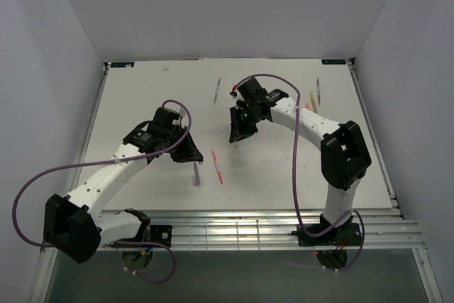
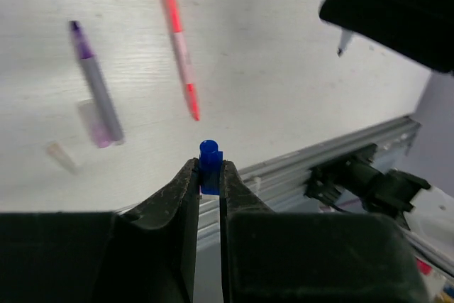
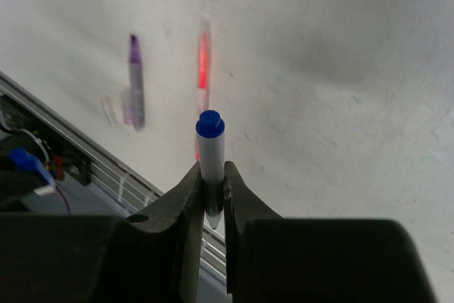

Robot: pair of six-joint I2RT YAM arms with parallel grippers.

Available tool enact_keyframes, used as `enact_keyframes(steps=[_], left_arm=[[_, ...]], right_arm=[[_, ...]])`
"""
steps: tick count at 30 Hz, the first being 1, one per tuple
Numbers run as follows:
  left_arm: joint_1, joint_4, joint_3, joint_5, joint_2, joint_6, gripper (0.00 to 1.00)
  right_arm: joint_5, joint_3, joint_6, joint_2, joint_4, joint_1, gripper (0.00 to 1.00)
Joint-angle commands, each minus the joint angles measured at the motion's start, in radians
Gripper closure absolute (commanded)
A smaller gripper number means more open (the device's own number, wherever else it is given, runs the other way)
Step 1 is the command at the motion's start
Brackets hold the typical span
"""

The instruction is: Open the pen caps

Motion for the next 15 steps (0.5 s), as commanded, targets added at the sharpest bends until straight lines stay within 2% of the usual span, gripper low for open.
enact_keyframes(steps=[1, 5, 15], left_arm=[[0.008, -0.176, 0.027, -0.207, 0.017, 0.011, 1.00], [0.011, -0.285, -0.007, -0.371, 0.070, -0.070, 1.00], [0.020, -0.247, 0.010, -0.477, 0.227, -0.054, 1.00]], right_arm=[[-0.055, -0.091, -0.085, -0.008, -0.067, 0.016, 0.92], [-0.095, -0.187, -0.070, -0.022, 0.002, 0.029, 0.92], [-0.129, -0.136, -0.075, 0.073, 0.007, 0.051, 0.92]])
